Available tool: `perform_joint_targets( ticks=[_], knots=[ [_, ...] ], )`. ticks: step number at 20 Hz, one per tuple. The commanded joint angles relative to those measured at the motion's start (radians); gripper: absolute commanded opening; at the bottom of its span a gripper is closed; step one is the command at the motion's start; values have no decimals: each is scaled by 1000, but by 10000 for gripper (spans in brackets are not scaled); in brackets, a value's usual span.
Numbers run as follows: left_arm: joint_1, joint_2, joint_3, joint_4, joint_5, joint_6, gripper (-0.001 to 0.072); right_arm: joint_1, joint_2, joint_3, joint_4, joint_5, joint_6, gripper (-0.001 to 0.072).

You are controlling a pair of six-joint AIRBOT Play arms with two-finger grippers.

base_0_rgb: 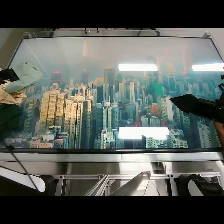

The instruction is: Fold the shirts.

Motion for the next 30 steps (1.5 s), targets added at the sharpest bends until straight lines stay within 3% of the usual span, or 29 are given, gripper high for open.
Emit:
perform_joint_targets(
  ticks=[1,4,5,6,7,9,11,14,16,19,22,23,24,25,26,27,28,29,30],
  knots=[
    [-46,-201,166,93,-71,3,714,1,-1,0,8,-1,0,17],
    [-89,-247,132,151,-141,3,695,1,0,0,15,0,0,17],
    [-98,-247,113,179,-150,3,570,1,0,0,15,-1,0,17],
    [-111,-247,111,200,-142,3,210,1,-1,0,15,-1,0,17],
    [-119,-247,132,207,-113,3,20,1,-1,0,15,-1,0,17],
    [-153,-231,195,165,-72,3,24,1,-1,0,15,-1,0,17],
    [-192,-164,198,6,-86,11,24,1,-1,0,15,-1,0,17],
    [-274,-18,130,-464,-24,232,24,1,-1,0,15,-1,0,17],
    [-373,77,95,-648,92,278,24,1,-1,0,15,-1,0,16],
    [-581,168,95,-653,251,279,25,1,-1,0,15,-1,0,17],
    [-763,173,95,-642,260,275,26,1,-1,0,15,9,0,17],
    [-806,159,95,-616,246,236,42,1,-1,0,14,21,0,18],
    [-838,142,95,-593,248,211,252,1,-1,-1,14,32,0,19],
    [-862,122,95,-587,262,186,522,1,-1,-1,11,45,0,25],
    [-874,104,95,-588,276,148,668,1,-1,-1,3,59,0,29],
    [-880,89,95,-589,302,117,703,1,-1,-1,-11,77,0,158],
    [-877,78,95,-588,341,98,703,1,-1,0,-38,92,0,446],
    [-865,72,95,-589,391,61,703,1,-2,0,-59,105,0,540],
    [-847,69,95,-588,451,22,703,1,-2,0,-80,108,1,539]
  ],
)
